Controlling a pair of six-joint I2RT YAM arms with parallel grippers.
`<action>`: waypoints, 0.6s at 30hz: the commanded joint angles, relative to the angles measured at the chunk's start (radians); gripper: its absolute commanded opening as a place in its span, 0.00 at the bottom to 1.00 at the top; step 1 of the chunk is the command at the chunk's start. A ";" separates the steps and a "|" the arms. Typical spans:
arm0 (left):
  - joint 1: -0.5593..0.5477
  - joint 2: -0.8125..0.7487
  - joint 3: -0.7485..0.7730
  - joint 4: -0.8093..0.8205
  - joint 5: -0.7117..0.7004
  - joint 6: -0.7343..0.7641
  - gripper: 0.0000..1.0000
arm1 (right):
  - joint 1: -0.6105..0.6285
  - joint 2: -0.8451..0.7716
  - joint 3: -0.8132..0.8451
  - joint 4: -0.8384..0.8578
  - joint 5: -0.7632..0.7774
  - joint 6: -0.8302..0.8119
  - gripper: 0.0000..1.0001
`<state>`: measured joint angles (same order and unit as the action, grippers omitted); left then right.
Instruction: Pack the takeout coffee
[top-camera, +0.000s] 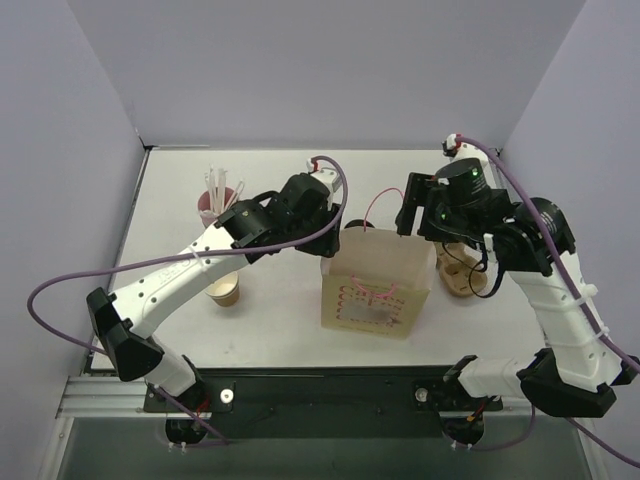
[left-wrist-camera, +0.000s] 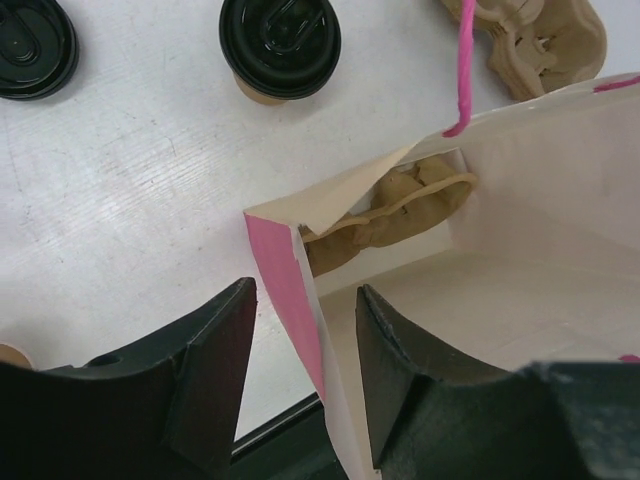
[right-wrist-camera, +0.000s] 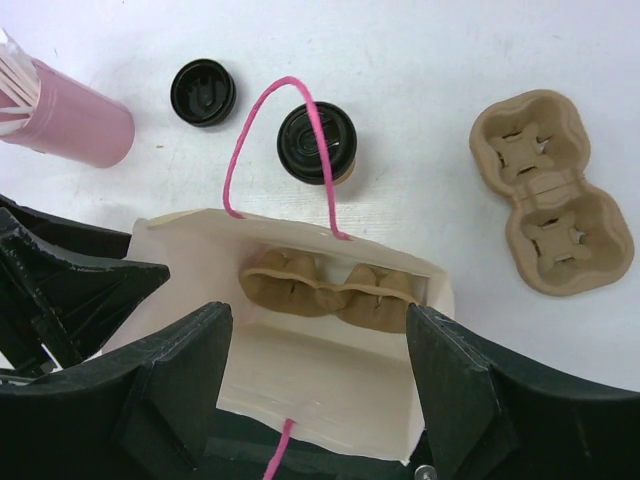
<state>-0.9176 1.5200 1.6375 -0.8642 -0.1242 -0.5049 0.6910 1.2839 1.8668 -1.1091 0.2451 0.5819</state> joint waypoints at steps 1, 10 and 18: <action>-0.007 0.014 0.093 -0.061 -0.048 -0.011 0.48 | -0.033 -0.049 -0.026 0.023 -0.001 -0.082 0.71; 0.019 -0.001 0.122 -0.171 -0.081 0.012 0.00 | -0.083 -0.011 -0.015 0.060 0.023 -0.099 0.71; 0.201 -0.147 0.015 -0.226 -0.026 0.066 0.00 | -0.160 0.098 0.045 0.106 -0.012 -0.111 0.71</action>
<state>-0.7990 1.4963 1.6909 -1.0523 -0.1745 -0.4812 0.5713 1.3418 1.8828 -1.0435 0.2420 0.4950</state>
